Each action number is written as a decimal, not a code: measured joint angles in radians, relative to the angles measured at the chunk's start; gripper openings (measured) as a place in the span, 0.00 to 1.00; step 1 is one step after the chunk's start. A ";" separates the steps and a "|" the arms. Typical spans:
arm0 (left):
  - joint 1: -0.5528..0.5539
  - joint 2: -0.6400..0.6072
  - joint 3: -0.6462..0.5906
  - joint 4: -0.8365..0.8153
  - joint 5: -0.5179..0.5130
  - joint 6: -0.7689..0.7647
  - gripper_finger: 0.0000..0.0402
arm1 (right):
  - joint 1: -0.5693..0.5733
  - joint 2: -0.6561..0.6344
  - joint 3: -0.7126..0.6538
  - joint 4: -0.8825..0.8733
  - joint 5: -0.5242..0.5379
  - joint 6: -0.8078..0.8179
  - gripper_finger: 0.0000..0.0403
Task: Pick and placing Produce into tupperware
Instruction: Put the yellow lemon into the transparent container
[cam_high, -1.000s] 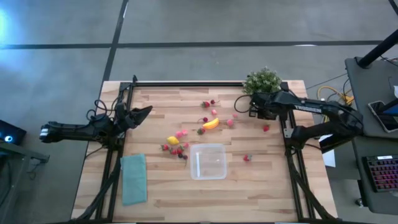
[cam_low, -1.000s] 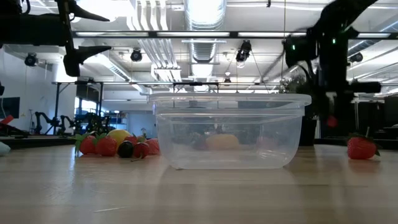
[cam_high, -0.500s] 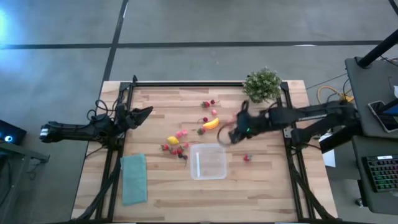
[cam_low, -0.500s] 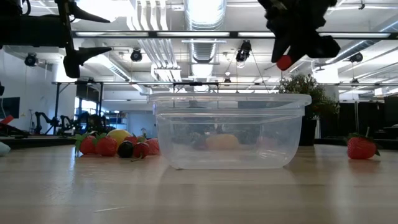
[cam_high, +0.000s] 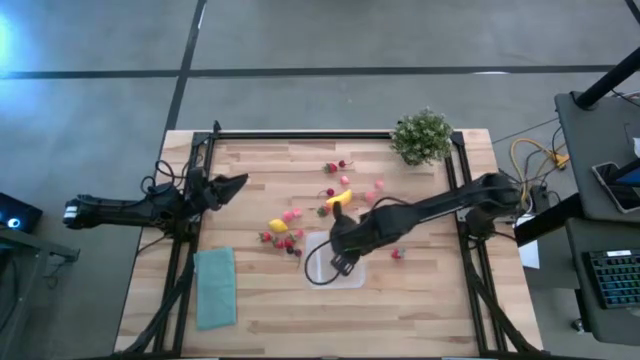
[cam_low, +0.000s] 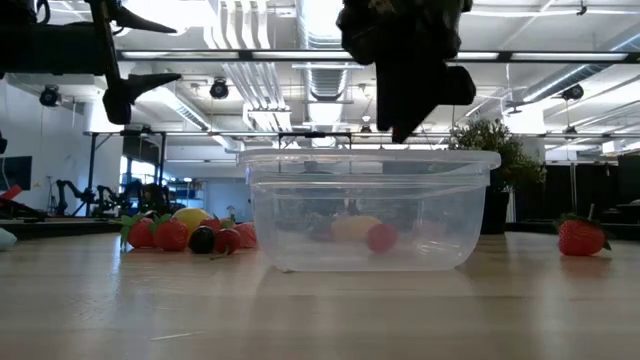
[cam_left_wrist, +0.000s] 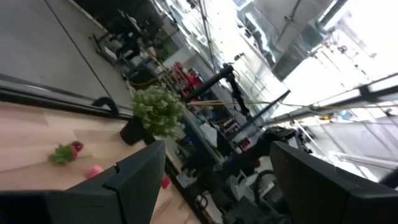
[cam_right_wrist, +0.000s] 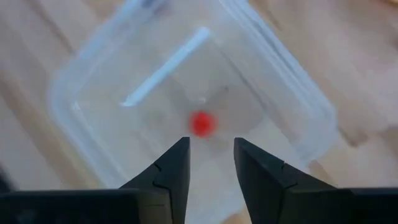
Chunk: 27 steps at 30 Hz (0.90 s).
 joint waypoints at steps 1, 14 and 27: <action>0.000 0.004 0.000 -0.001 0.013 0.000 0.69 | 0.000 0.027 0.032 -0.054 0.009 0.002 0.29; 0.000 0.103 0.016 -0.240 0.383 0.130 0.66 | 0.065 0.082 0.328 -0.414 0.426 0.117 0.46; -0.007 0.432 0.139 -0.365 0.566 0.505 0.63 | 0.056 -0.183 0.325 -0.507 0.636 0.181 0.50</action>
